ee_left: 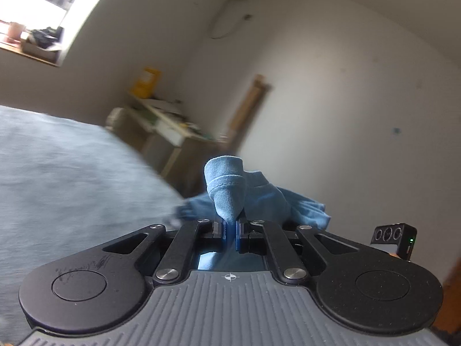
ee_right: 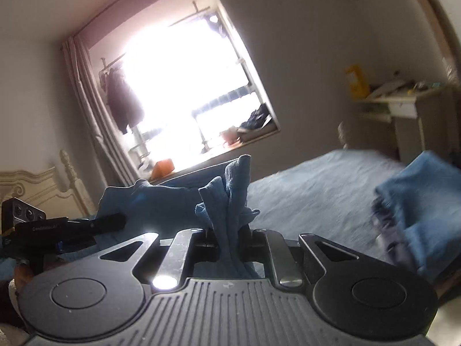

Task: Fold clothes
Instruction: 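Carry the folded shirt with both grippers to the white towel stack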

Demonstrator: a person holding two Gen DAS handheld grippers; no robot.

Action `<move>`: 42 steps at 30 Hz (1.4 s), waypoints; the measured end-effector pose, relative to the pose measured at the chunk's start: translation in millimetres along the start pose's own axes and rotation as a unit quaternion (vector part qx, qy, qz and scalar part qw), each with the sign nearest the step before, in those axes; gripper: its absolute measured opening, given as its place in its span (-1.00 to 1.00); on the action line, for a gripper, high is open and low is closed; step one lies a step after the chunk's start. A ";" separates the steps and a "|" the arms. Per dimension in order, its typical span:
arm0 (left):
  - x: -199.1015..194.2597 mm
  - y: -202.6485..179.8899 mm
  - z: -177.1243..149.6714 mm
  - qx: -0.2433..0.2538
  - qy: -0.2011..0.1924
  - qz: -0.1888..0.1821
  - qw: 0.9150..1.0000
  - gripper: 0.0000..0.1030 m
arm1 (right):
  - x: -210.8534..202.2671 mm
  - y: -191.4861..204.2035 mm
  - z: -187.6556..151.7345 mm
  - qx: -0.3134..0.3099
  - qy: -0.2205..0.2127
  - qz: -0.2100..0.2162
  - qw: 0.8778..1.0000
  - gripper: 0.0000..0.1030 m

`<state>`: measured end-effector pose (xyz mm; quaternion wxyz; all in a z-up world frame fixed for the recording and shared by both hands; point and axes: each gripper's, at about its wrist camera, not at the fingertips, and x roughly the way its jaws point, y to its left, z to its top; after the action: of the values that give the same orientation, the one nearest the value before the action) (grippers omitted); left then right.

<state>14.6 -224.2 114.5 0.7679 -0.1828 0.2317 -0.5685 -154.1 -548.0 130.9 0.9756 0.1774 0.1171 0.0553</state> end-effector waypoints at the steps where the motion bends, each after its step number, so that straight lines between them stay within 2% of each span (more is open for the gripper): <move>1: 11.7 -12.4 0.7 -0.001 0.005 -0.023 1.000 -0.93 | -21.1 -2.5 10.4 -0.014 -0.013 -0.021 1.000 -0.77; 3: 38.0 -36.1 -3.2 -0.015 0.018 -0.076 0.997 -0.94 | -62.4 -7.1 28.1 -0.040 -0.034 -0.068 0.996 -0.77; 5: 63.5 -59.3 -9.2 -0.029 0.031 -0.133 0.990 -0.94 | -99.1 -9.7 39.8 -0.060 -0.043 -0.114 0.991 -0.77; 10: 119.8 -109.4 -47.3 -0.060 0.064 -0.257 0.962 -0.94 | -184.3 -15.3 62.8 -0.110 -0.053 -0.229 0.966 -0.77; 13: 151.6 -130.3 -79.1 -0.077 0.096 -0.307 0.944 -0.94 | -210.3 -21.2 58.1 -0.138 -0.034 -0.288 0.947 -0.77; 15: 171.6 -140.8 -102.6 -0.096 0.126 -0.317 0.935 -0.94 | -221.1 -30.0 50.8 -0.142 -0.023 -0.315 0.938 -0.77; 19: 201.1 -157.3 -147.9 -0.108 0.164 -0.318 0.928 -0.94 | -233.5 -59.4 30.0 -0.113 -0.017 -0.346 0.931 -0.77; 23: 220.5 -163.6 -183.2 -0.127 0.202 -0.308 0.921 -0.95 | -240.9 -97.6 9.5 -0.086 -0.006 -0.344 0.935 -0.77; 25: 228.6 -157.6 -188.9 -0.135 0.208 -0.296 0.922 -0.95 | -237.0 -115.7 1.8 -0.078 0.007 -0.340 0.937 -0.77; 27: 232.9 -142.7 -185.2 -0.144 0.199 -0.281 0.928 -0.95 | -225.6 -132.0 -3.1 -0.077 0.023 -0.330 0.941 -0.77; 30: 240.9 -118.7 -178.9 -0.166 0.187 -0.247 0.936 -0.96 | -190.2 -151.0 -3.5 -0.091 0.052 -0.304 0.947 -0.77; 33: 250.6 -91.8 -180.1 -0.163 0.179 -0.198 0.950 -0.96 | -141.9 -174.7 -3.7 -0.095 0.093 -0.283 0.950 -0.77; 34: 254.8 -78.7 -181.6 -0.173 0.178 -0.182 0.952 -0.96 | -125.4 -183.0 -5.4 -0.093 0.108 -0.276 0.951 -0.77; 39: 272.2 -12.1 -191.2 -0.227 0.172 -0.103 0.953 -0.96 | -41.8 -213.9 -25.8 -0.093 0.195 -0.256 0.942 -0.77; 42: 279.9 20.9 -197.8 -0.258 0.170 -0.070 0.949 -0.96 | -10.7 -228.2 -41.0 -0.088 0.227 -0.250 0.937 -0.76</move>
<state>-11.5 -489.8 -101.6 0.6023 -0.2905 0.4843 -0.5641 -159.5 -748.4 13.9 0.9170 0.0380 0.3710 -0.1418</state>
